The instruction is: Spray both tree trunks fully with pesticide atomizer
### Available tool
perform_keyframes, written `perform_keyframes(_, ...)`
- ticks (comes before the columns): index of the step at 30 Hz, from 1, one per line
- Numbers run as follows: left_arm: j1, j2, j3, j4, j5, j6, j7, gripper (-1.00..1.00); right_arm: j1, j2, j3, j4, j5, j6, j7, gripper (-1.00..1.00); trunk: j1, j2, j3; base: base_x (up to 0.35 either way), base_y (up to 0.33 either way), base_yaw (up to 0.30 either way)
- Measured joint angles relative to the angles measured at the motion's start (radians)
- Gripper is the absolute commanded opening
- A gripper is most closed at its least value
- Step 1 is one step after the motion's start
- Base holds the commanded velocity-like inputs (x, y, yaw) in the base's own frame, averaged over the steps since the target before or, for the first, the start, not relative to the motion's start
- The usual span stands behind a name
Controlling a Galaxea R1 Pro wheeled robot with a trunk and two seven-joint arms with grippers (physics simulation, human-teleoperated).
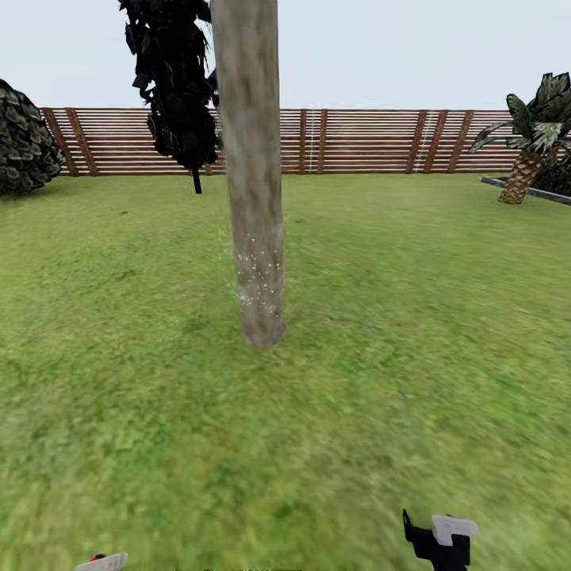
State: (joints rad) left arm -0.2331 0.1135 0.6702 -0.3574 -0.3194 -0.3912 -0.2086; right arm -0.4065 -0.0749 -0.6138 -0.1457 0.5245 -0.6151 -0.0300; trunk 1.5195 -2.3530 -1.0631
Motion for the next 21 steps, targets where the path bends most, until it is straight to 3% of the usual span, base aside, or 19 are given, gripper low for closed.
perform_keyframes(21,0.000,-0.003,0.000,0.000,0.000,0.000,0.000,-1.00,0.001,0.000,0.000,0.000,0.000,-0.002,-0.005,1.00,0.000,0.000,0.000,0.000,0.298,0.279)
